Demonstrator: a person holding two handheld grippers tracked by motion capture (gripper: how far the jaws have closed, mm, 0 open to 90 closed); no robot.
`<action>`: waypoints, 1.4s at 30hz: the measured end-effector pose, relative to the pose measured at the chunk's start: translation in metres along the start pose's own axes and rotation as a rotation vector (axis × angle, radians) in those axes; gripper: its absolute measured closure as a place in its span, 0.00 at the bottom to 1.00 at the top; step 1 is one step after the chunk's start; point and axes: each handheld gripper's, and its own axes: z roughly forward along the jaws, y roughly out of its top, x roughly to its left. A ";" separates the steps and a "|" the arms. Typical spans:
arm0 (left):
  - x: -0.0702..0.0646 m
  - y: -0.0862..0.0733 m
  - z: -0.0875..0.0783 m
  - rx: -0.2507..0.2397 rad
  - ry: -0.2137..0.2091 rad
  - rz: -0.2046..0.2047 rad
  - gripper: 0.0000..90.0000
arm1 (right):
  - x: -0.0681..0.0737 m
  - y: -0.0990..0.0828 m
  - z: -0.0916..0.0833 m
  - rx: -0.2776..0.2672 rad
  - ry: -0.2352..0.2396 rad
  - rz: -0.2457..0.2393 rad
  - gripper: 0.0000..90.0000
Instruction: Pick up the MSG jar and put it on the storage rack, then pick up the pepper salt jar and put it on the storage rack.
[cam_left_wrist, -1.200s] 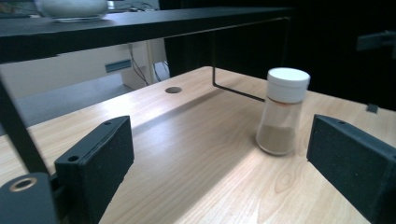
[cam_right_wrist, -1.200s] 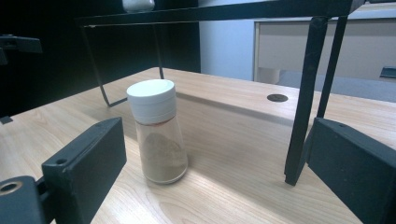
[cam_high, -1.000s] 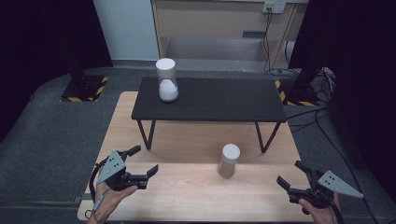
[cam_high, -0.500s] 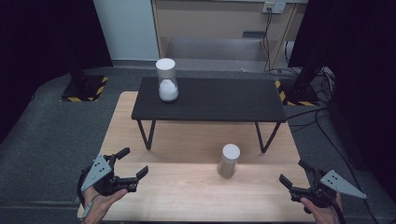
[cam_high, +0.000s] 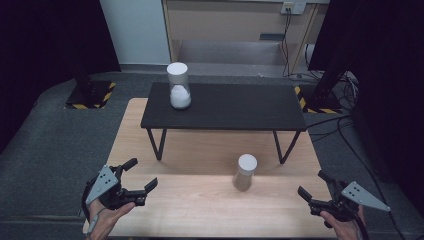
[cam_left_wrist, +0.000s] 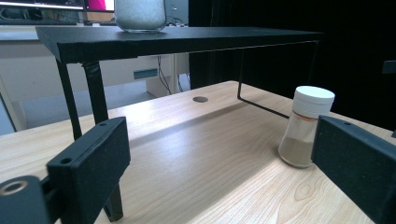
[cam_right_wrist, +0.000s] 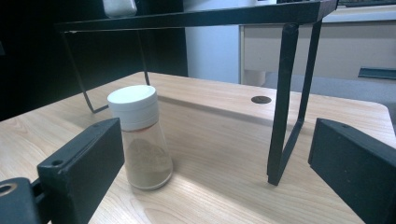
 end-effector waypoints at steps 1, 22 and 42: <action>0.001 0.000 0.001 -0.003 -0.006 -0.005 0.03 | 0.000 0.000 0.000 -0.002 -0.004 0.002 0.04; 0.002 0.001 0.004 0.000 -0.021 0.005 0.02 | -0.001 -0.001 -0.001 -0.007 0.021 -0.021 0.04; -0.001 -0.001 -0.006 0.000 0.000 -0.014 0.02 | -0.003 0.002 0.009 -0.005 0.054 -0.027 0.04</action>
